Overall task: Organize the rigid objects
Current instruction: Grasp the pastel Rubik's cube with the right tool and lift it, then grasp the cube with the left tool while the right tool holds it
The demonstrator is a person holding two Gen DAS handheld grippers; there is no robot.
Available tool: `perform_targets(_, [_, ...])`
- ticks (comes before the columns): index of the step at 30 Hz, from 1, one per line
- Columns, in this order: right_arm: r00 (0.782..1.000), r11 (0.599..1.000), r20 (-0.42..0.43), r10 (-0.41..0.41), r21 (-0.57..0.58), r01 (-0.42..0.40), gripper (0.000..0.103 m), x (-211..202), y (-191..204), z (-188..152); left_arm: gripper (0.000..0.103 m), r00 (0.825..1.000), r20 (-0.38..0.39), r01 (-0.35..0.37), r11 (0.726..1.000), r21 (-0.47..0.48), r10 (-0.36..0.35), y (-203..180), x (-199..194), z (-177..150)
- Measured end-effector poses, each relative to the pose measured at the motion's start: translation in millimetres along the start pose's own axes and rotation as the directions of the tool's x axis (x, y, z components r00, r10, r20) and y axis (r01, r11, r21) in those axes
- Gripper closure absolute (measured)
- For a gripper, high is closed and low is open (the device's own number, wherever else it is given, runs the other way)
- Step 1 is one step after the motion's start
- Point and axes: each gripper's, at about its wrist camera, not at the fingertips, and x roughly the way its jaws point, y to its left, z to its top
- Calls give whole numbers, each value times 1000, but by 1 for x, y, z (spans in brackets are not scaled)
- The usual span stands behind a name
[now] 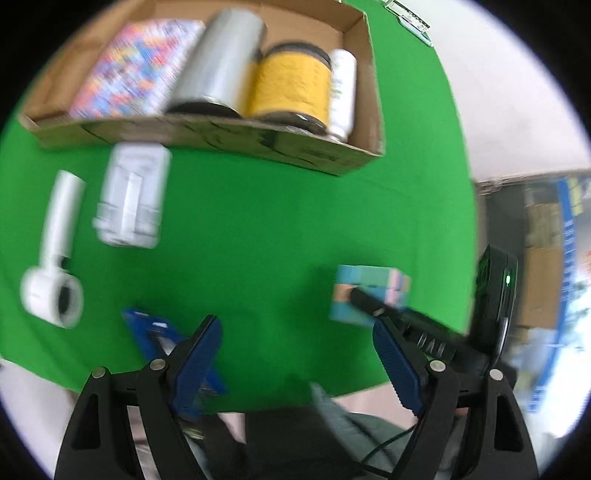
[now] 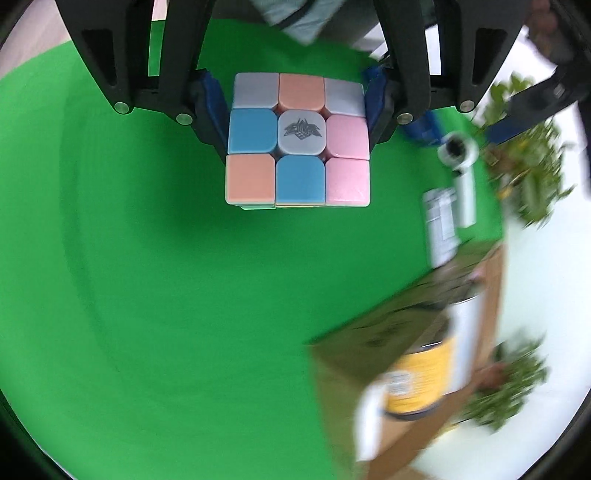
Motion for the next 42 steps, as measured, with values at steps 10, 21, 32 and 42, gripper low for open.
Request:
perform_targets(10, [997, 983, 15, 76, -171, -73, 46, -47, 61, -1, 21, 955, -29, 292, 954, -64, -294, 13, 5, 16])
perform_targets(21, [996, 965, 86, 22, -261, 1, 47, -61, 173, -9, 21, 908, -67, 417, 907, 51, -414, 36, -18, 47])
perform_targets(32, [989, 935, 137, -55, -341, 99, 49, -41, 311, 20, 42, 857, 14, 511, 852, 115, -516, 95, -83, 100])
perform_targets(42, [986, 928, 158, -60, -355, 113, 49, -20, 359, 69, 42, 849, 33, 521, 845, 122, -528, 120, -97, 155])
